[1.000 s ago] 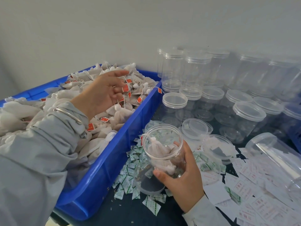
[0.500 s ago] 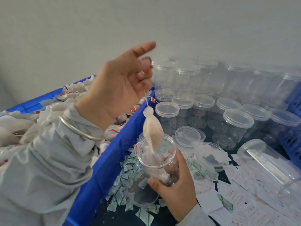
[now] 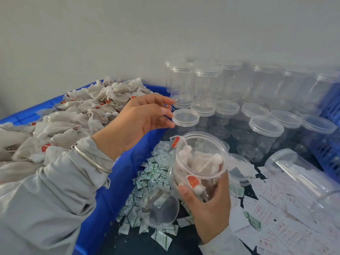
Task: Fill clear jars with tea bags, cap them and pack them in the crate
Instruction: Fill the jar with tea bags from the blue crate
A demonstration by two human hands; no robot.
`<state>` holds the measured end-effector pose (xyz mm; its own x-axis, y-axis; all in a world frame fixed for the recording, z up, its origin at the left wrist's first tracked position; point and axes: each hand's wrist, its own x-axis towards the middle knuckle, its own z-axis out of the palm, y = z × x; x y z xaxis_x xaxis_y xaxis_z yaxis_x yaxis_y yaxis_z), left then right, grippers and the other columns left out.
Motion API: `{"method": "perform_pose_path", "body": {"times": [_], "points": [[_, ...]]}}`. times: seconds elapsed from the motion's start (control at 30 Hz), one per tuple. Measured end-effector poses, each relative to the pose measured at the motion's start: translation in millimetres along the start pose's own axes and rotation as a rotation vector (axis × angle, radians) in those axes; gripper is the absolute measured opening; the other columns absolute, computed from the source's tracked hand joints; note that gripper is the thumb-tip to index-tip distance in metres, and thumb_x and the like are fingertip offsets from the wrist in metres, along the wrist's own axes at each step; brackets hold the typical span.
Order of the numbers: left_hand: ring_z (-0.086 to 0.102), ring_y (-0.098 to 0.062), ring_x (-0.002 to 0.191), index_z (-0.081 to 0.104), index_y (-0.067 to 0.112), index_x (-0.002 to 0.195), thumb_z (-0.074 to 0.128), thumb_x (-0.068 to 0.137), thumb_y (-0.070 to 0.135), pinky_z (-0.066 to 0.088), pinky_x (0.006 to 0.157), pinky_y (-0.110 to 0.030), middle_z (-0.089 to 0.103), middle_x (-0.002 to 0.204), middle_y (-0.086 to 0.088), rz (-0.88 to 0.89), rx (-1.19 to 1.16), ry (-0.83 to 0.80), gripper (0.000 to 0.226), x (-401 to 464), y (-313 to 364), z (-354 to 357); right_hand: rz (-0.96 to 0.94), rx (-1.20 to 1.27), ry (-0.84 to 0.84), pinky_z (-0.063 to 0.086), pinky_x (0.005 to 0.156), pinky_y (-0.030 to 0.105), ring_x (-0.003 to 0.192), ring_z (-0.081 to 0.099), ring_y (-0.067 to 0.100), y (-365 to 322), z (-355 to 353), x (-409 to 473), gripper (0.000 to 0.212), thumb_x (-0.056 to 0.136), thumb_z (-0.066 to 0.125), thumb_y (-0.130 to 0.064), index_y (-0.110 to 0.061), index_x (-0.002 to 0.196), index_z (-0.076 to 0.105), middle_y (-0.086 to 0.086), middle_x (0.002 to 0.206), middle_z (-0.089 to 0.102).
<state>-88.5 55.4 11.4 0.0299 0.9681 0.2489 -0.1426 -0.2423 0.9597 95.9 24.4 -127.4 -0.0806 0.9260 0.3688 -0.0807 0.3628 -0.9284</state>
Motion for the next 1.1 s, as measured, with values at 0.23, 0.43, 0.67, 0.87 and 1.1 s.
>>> {"method": "perform_pose_path", "body": {"times": [0.23,0.43,0.67,0.87,1.1], "points": [[0.070,-0.013,0.088,0.063,0.027,0.107,0.057,0.092,0.025,0.057,0.078,-0.028,0.071,0.096,0.010,-0.443,0.521,-0.186,0.015,2,-16,-1,0.082,0.036,0.026,0.051,0.086,0.014,0.109,0.056,-0.004,7,-2,5,0.106,0.046,0.089,-0.039,-0.034,0.140,0.039,-0.019,0.123,0.057],[0.059,0.001,0.055,0.071,0.021,0.083,0.067,0.086,0.022,0.050,0.057,-0.013,0.065,0.060,0.011,-0.241,0.730,-0.102,0.005,-1,-15,4,0.100,0.008,0.049,0.051,0.083,0.013,0.101,0.057,-0.008,8,-2,5,0.095,0.049,0.087,-0.029,-0.048,0.130,0.040,-0.034,0.106,0.057],[0.050,0.002,0.122,0.042,0.040,0.127,0.081,0.057,0.053,0.045,0.098,-0.021,0.050,0.135,0.015,-0.314,0.558,-0.551,0.081,-8,-24,10,-0.008,0.045,-0.047,0.051,0.083,0.016,0.111,0.059,0.001,1,3,4,0.085,0.052,0.085,-0.040,-0.060,0.123,0.042,-0.021,0.120,0.060],[0.054,-0.002,0.117,0.049,0.027,0.126,0.082,0.046,0.057,0.043,0.105,-0.033,0.058,0.124,0.010,-0.131,0.611,-0.435,0.092,-11,-34,24,-0.059,0.060,-0.096,0.047,0.082,0.008,0.110,0.057,-0.004,-6,4,10,0.084,0.055,0.080,-0.052,-0.054,0.128,0.039,-0.026,0.119,0.059],[0.060,-0.006,0.109,0.052,0.028,0.119,0.078,0.042,0.058,0.045,0.099,-0.031,0.063,0.113,0.009,-0.057,0.452,0.117,0.087,3,-33,6,0.005,-0.303,0.003,0.044,0.079,0.006,0.099,0.058,0.004,9,-13,18,0.041,0.092,0.053,-0.004,-0.045,0.100,0.050,-0.017,0.101,0.060]]}}
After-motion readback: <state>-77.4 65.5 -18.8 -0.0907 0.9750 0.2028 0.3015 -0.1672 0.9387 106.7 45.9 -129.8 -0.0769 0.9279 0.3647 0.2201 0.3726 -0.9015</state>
